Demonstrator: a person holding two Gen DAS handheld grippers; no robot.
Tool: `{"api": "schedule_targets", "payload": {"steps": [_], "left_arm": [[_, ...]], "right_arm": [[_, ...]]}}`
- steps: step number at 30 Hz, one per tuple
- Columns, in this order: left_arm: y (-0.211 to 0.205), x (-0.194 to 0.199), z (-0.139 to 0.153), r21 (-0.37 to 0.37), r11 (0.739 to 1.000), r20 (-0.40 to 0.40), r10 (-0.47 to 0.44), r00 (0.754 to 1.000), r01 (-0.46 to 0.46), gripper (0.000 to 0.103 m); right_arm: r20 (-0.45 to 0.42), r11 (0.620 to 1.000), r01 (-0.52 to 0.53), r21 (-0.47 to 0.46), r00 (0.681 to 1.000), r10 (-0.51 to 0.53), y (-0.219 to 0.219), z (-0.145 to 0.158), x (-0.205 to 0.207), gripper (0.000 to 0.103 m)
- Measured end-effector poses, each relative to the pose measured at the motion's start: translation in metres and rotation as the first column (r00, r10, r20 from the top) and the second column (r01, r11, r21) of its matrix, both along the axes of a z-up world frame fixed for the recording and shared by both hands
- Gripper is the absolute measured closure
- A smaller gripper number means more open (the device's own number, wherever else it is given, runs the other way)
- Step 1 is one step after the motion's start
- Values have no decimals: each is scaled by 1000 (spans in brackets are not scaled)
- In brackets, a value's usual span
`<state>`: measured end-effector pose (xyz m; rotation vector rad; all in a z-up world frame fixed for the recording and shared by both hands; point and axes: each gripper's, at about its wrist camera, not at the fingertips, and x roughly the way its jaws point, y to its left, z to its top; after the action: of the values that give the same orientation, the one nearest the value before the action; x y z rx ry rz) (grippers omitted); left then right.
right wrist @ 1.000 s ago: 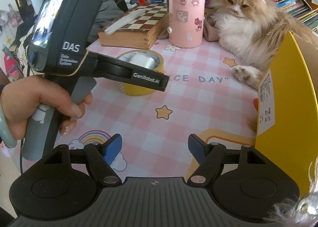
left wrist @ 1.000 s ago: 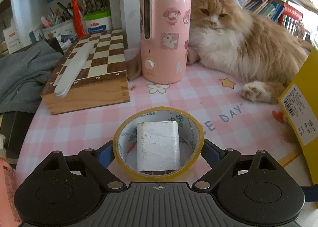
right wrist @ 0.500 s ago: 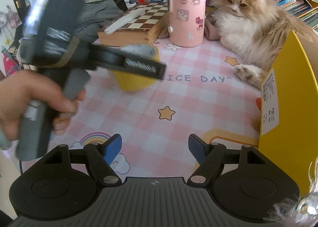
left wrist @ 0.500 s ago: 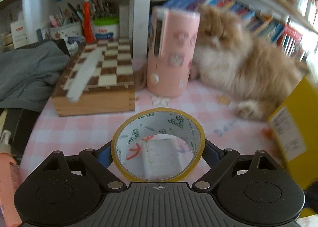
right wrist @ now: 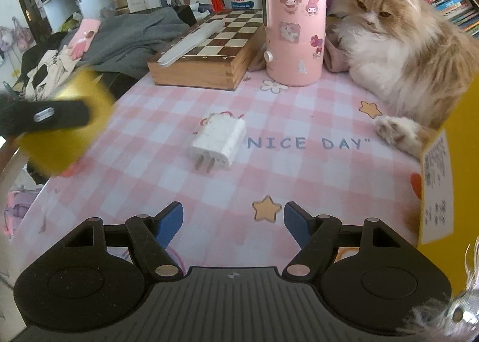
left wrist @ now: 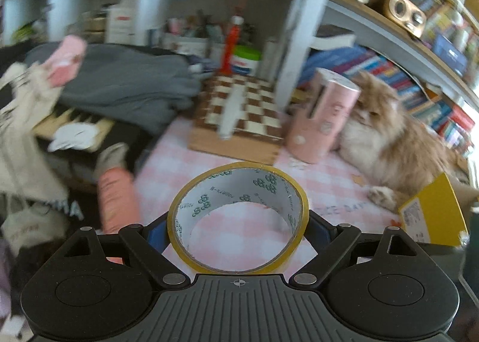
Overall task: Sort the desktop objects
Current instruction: 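Lower left gripper onto the yellow tape roll while right gripper approaches the white charger, then close left gripper on the tape roll rim while right gripper grasps the white charger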
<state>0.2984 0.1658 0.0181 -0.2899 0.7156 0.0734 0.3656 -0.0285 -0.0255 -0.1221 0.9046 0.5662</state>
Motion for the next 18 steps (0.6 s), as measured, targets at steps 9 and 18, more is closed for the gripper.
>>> {"api": "schedule_targets", "payload": {"steps": [9,18], "left_arm": [[9,-27,9,60,996,12,67,998,-67,12],[2,-45,4,68,996,-13,59,998,-58,12]], "right_arm": [[14,1000,-14,-4,1000,14,21,-7,31,31],[27,1000,-22,-5,999,23,46,-16,52,33]]}}
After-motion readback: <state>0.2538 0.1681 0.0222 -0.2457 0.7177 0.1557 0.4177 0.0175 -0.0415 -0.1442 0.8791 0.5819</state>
